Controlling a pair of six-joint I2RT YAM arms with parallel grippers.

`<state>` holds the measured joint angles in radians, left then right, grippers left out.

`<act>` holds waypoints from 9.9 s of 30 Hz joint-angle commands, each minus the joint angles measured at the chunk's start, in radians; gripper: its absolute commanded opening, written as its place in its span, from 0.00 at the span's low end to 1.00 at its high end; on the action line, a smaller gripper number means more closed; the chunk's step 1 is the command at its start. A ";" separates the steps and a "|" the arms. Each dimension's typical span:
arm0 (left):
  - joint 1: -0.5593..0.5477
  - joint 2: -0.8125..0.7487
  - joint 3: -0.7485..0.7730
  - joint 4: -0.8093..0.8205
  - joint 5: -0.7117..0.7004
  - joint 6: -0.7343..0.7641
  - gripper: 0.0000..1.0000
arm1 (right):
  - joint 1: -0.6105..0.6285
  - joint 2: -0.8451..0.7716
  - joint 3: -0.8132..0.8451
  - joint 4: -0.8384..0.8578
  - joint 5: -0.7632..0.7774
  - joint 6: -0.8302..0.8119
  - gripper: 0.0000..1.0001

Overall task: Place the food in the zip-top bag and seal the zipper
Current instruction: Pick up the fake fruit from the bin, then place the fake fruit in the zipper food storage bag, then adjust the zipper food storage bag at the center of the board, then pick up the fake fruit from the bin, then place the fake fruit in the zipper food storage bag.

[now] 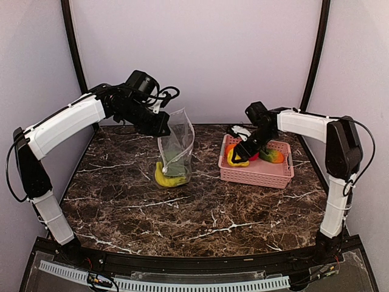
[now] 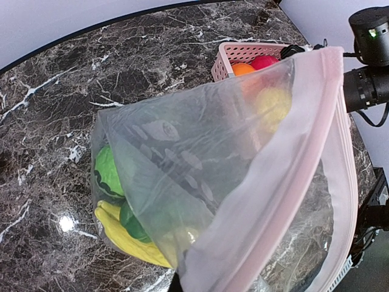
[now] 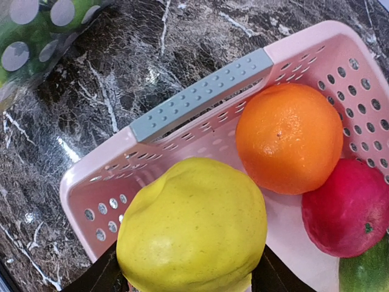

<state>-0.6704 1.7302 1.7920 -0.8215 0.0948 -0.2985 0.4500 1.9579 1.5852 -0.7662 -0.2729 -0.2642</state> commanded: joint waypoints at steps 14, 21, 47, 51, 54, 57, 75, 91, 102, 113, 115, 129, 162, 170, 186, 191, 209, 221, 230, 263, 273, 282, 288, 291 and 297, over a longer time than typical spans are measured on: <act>0.000 -0.018 0.016 0.014 0.043 -0.014 0.01 | 0.025 -0.231 0.238 -0.089 -0.467 -0.075 0.55; 0.000 -0.018 0.018 0.015 0.049 -0.023 0.01 | 0.125 -0.189 0.407 -0.063 -0.599 -0.032 0.56; 0.000 -0.038 0.016 -0.003 0.054 -0.015 0.01 | 0.257 0.030 0.510 0.074 -0.775 -0.063 0.61; 0.001 -0.042 0.014 -0.004 0.049 -0.013 0.01 | 0.263 0.051 0.503 0.078 -0.746 -0.057 0.62; 0.000 -0.047 0.011 -0.004 0.046 -0.013 0.01 | 0.267 0.058 0.498 0.084 -0.690 -0.053 0.62; 0.000 -0.047 0.007 -0.002 0.047 -0.013 0.01 | 0.272 0.055 0.487 0.096 -0.638 -0.051 0.62; 0.000 -0.056 -0.016 0.009 0.040 -0.015 0.01 | 0.280 0.002 0.449 0.073 -0.577 -0.058 0.77; 0.002 -0.051 -0.035 0.039 0.061 -0.029 0.01 | 0.281 -0.057 0.302 0.186 -0.121 0.144 0.63; 0.000 -0.053 0.000 0.033 0.059 -0.025 0.01 | 0.280 -0.030 0.452 0.077 -0.169 0.166 0.00; 0.009 0.056 0.187 -0.130 0.048 -0.021 0.01 | 0.279 -0.003 0.620 0.043 -0.174 0.183 0.00; 0.008 0.054 0.169 -0.117 0.074 -0.028 0.01 | 0.280 0.000 0.618 0.041 -0.187 0.182 0.00; 0.009 -0.005 0.193 -0.064 0.057 -0.045 0.01 | 0.280 0.010 0.645 0.072 -0.352 0.236 0.01; 0.012 0.088 0.116 0.013 0.158 -0.045 0.01 | -0.043 -0.293 0.037 0.087 -0.187 -0.039 0.73; 0.011 0.090 0.118 0.009 0.161 -0.036 0.01 | -0.051 -0.198 -0.001 0.080 -0.123 -0.093 0.75; 0.011 0.094 0.115 0.010 0.167 -0.037 0.01 | -0.051 0.102 0.199 0.043 0.008 -0.140 0.84; 0.011 0.094 0.110 0.002 0.161 -0.033 0.01 | -0.051 0.157 0.234 0.041 0.040 -0.130 0.86; 0.011 0.097 0.090 0.019 0.172 -0.034 0.01 | -0.051 0.292 0.307 0.024 0.066 -0.115 0.91; 0.011 0.100 0.086 0.027 0.177 -0.037 0.01 | -0.050 0.302 0.301 0.023 0.091 -0.108 0.75; 0.011 0.106 0.089 0.028 0.181 -0.037 0.01 | -0.050 0.139 0.212 0.015 0.063 -0.103 0.66; 0.011 0.078 0.125 0.023 0.209 -0.083 0.01 | 0.143 -0.172 0.517 -0.074 -0.638 0.015 0.62; 0.012 0.046 0.144 0.037 0.234 -0.108 0.01 | 0.256 -0.082 0.586 -0.112 -0.488 -0.002 0.62; 0.011 0.045 0.142 0.034 0.236 -0.102 0.01 | 0.294 -0.075 0.533 -0.119 -0.341 -0.055 0.63; 0.011 0.045 0.138 0.030 0.235 -0.101 0.01 | 0.305 -0.071 0.516 -0.127 -0.264 -0.080 0.66; 0.012 0.045 0.135 0.029 0.232 -0.101 0.01 | 0.310 -0.070 0.505 -0.126 -0.232 -0.088 0.68; 0.012 0.043 0.124 0.033 0.232 -0.100 0.01 | 0.324 -0.069 0.504 -0.127 -0.162 -0.105 0.79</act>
<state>-0.6647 1.8320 1.9114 -0.7864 0.3191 -0.4007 0.7563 1.8832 2.0941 -0.8909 -0.4984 -0.3473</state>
